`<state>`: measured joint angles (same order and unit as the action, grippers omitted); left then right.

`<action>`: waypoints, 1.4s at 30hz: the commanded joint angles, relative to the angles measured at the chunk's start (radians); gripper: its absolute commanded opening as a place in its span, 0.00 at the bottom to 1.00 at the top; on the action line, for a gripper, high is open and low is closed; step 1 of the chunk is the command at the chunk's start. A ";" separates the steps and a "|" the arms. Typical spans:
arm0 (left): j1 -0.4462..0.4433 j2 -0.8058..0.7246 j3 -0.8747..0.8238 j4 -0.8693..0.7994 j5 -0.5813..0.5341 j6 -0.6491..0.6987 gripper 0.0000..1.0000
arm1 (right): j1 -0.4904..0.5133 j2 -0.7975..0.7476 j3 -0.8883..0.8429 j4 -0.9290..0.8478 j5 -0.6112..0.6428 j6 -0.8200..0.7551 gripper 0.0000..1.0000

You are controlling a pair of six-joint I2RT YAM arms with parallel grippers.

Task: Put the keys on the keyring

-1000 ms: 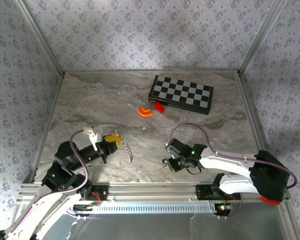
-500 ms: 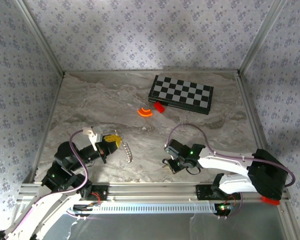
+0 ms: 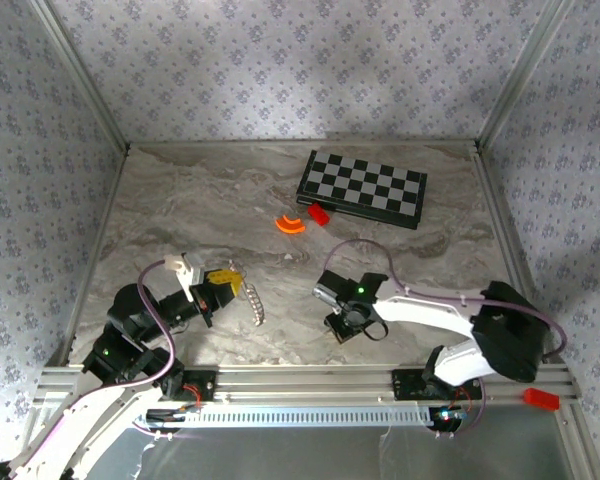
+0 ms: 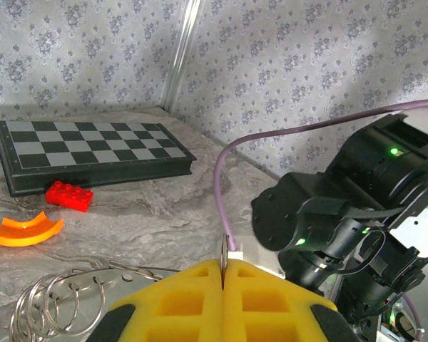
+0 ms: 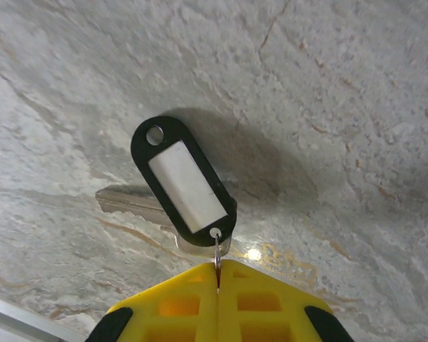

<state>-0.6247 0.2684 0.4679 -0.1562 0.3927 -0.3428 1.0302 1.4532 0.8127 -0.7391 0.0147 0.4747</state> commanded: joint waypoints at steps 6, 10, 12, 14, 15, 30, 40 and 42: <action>-0.005 -0.028 0.017 0.038 -0.014 0.002 0.00 | 0.008 0.170 0.151 -0.247 0.070 -0.026 0.00; -0.006 -0.033 0.014 0.043 -0.018 0.005 0.00 | 0.009 0.197 0.191 -0.270 0.085 -0.041 0.00; -0.004 -0.031 0.015 0.044 -0.016 0.005 0.00 | 0.010 0.207 0.199 -0.263 0.089 -0.041 0.00; -0.005 -0.032 0.012 0.045 -0.015 0.004 0.00 | 0.010 0.214 0.200 -0.252 0.086 -0.043 0.03; -0.005 -0.032 0.013 0.046 -0.012 0.002 0.00 | 0.010 0.216 0.198 -0.244 0.079 -0.045 0.06; -0.006 -0.036 0.015 0.034 -0.020 0.005 0.00 | 0.009 -0.035 0.082 -0.118 0.039 0.036 0.49; -0.006 -0.026 0.014 0.049 0.000 -0.002 0.00 | -0.017 -0.188 -0.131 0.095 -0.002 0.099 0.59; -0.007 -0.026 0.014 0.050 0.001 -0.001 0.00 | -0.018 -0.209 -0.159 0.124 -0.001 0.103 0.57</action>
<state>-0.6247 0.2485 0.4679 -0.1577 0.3752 -0.3424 1.0183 1.2804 0.6830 -0.6830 0.0257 0.5442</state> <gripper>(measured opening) 0.047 0.575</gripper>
